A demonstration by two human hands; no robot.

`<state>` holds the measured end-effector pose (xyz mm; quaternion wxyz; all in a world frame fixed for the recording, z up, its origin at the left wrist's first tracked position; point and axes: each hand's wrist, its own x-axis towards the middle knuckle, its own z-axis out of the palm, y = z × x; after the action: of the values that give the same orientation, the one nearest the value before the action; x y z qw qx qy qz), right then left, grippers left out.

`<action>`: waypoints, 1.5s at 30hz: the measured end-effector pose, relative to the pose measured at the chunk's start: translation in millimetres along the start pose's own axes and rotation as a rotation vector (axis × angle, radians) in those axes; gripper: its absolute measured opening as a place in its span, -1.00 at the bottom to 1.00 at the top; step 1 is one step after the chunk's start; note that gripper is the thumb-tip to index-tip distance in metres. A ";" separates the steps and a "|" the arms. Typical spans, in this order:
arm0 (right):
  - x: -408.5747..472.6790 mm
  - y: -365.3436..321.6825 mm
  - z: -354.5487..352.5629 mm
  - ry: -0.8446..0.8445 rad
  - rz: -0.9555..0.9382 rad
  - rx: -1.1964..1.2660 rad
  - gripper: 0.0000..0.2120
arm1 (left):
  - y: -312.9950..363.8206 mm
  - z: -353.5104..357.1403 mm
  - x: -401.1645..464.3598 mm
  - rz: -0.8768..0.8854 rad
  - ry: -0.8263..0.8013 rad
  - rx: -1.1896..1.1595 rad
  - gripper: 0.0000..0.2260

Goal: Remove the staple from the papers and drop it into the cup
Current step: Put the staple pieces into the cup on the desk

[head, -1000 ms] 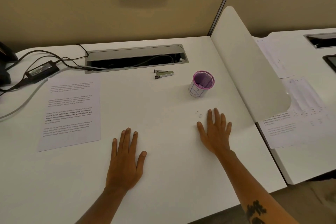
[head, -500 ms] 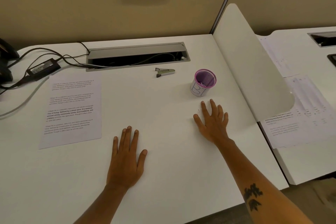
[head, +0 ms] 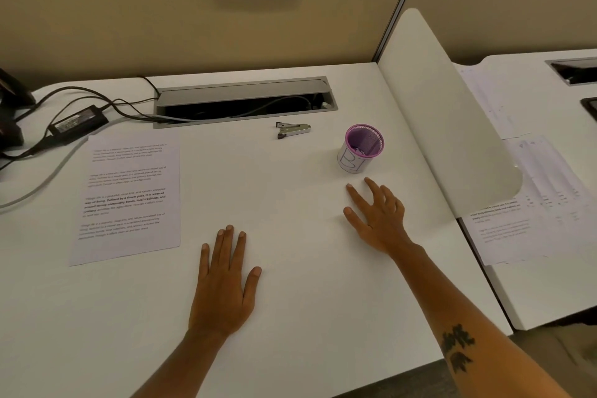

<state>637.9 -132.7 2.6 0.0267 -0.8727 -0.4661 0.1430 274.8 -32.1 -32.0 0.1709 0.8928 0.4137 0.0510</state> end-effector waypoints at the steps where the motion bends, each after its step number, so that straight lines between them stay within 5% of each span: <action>1: -3.9 2.0 1.7 0.000 -0.013 -0.007 -0.31 | -0.1 -0.3 0.1 0.000 0.002 -0.006 -0.34; 21: -32.6 -22.3 31.8 0.103 0.192 0.021 -0.26 | -0.3 0.0 0.2 0.001 0.009 0.005 -0.35; 26: -24.2 -29.0 30.5 0.082 0.144 0.017 -0.33 | 0.1 0.6 -0.6 -0.001 0.007 0.005 -0.35; 33: -4.5 -6.9 19.4 0.322 0.149 0.279 -0.55 | 0.1 0.1 -0.1 -0.001 0.007 0.011 -0.35; 45: 22.1 -3.6 9.0 0.318 0.048 0.411 -0.80 | 0.1 0.5 0.1 0.002 0.012 0.008 -0.35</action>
<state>644.1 -113.4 -10.4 0.2729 -0.8714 -0.3962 0.0962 275.1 -32.2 -32.5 0.1647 0.8936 0.4140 0.0546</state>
